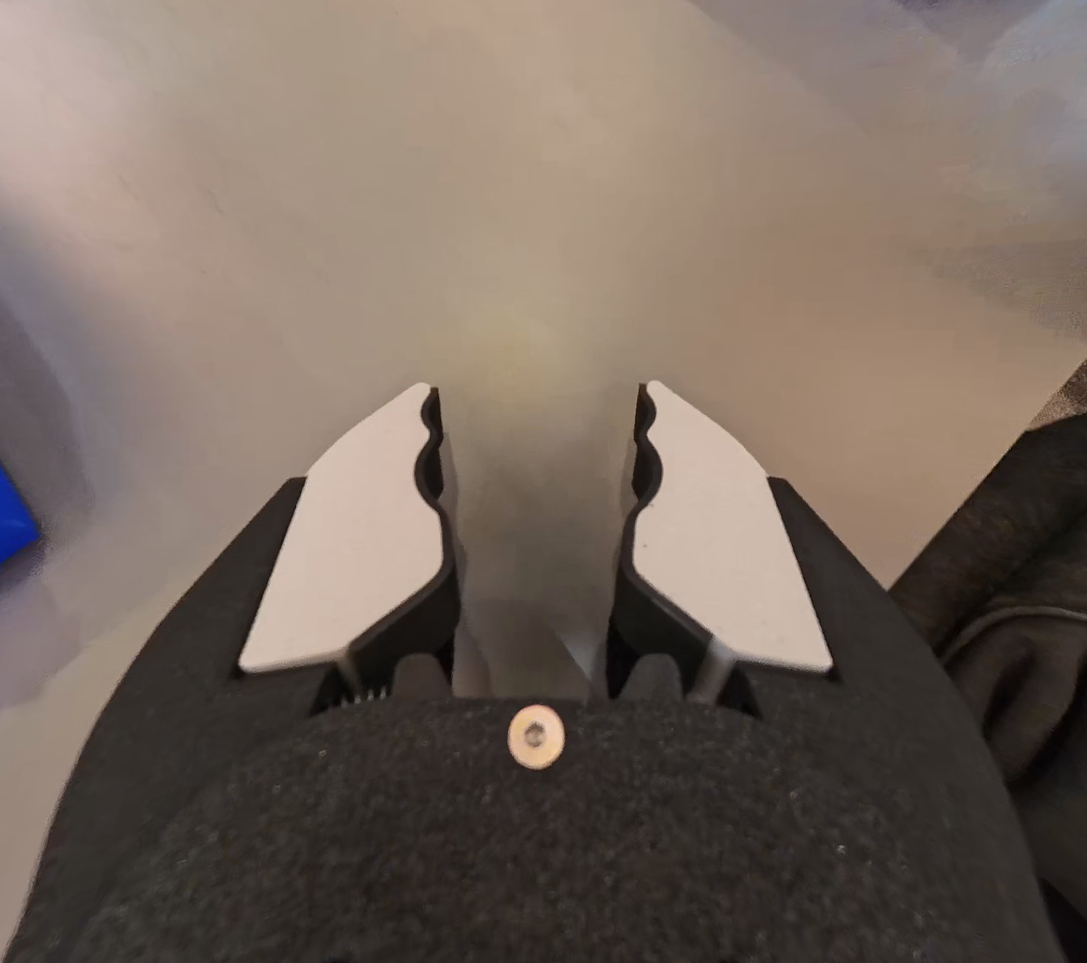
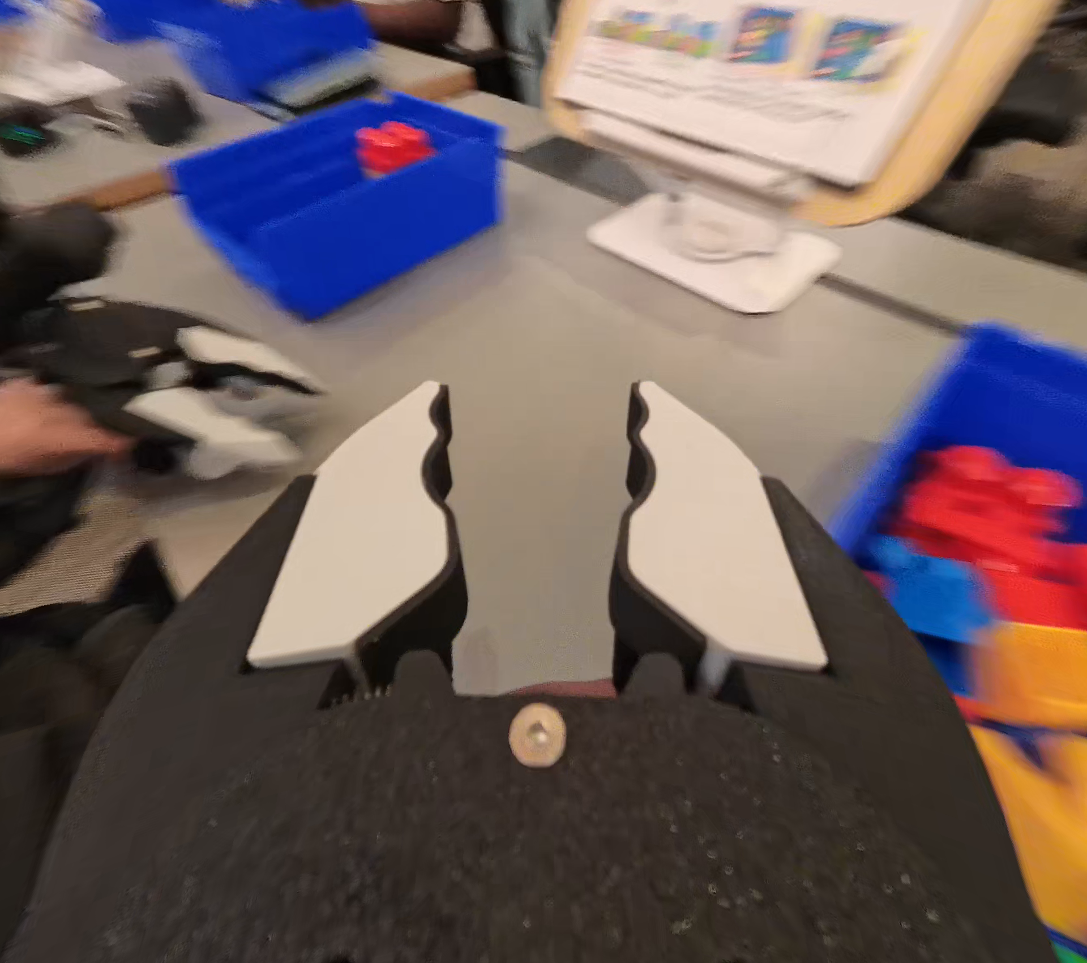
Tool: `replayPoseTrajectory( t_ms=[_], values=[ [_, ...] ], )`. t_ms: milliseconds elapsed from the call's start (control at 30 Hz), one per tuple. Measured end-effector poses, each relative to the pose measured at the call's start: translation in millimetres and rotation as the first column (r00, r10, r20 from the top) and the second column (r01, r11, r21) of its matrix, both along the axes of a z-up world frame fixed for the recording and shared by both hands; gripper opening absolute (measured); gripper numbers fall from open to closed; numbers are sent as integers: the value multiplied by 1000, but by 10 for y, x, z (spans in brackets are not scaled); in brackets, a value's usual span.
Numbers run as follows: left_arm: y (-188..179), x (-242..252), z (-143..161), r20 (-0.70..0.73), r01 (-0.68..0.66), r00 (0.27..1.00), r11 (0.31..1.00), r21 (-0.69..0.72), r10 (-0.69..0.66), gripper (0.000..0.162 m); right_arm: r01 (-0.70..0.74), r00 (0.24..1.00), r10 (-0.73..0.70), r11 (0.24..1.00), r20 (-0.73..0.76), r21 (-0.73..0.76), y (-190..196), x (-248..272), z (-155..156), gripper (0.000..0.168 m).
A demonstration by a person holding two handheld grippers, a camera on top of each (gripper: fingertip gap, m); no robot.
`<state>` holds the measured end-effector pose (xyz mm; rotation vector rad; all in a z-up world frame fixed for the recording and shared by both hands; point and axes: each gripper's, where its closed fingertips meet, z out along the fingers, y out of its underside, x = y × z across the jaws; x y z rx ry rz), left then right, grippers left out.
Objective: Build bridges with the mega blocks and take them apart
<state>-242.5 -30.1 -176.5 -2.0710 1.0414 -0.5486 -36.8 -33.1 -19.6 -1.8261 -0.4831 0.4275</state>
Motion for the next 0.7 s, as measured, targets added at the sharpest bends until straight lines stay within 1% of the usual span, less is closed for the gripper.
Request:
replayPoseTrajectory(
  t_ms=[33,100,167,200,267,333,433,500,567,633,700],
  values=[
    [35,6,20,10,-9,1000,1000,6,9,62,-56,996,56,998,-67,-3,-146,-248,-167,57],
    [96,28,59,35,-21,999,1000,11,20,63,-106,982,102,994,-156,-16,-348,-592,-531,56],
    [138,67,88,67,-28,997,1000,-5,28,64,-81,987,75,996,-145,-42,-436,-704,-836,57],
    [144,91,97,83,-27,996,999,-27,29,64,-70,991,65,997,-117,-43,-467,-706,-891,57],
    [140,151,118,114,-9,993,998,-68,16,64,-57,997,56,998,-58,-8,-511,-650,-892,55],
    [148,193,135,116,4,993,997,-77,5,64,9,1000,-8,1000,-20,27,-515,-510,-917,53],
    [147,218,260,116,42,993,998,-54,-36,64,-5,994,5,1000,-110,2,-589,-494,-946,49],
    [215,108,437,98,62,993,998,-17,-60,64,-12,991,11,1000,-131,-6,-602,-490,-948,50],
    [422,-165,661,71,37,997,999,3,-37,62,-7,990,5,1000,-144,-12,-626,-460,-951,51],
    [796,-570,914,18,-54,998,998,27,53,61,0,985,-2,1000,-170,-11,-674,-412,-938,51],
    [1244,-1003,1076,-84,-168,982,986,20,169,64,14,984,-15,1000,-176,-6,-690,-357,-924,50]
  ],
)
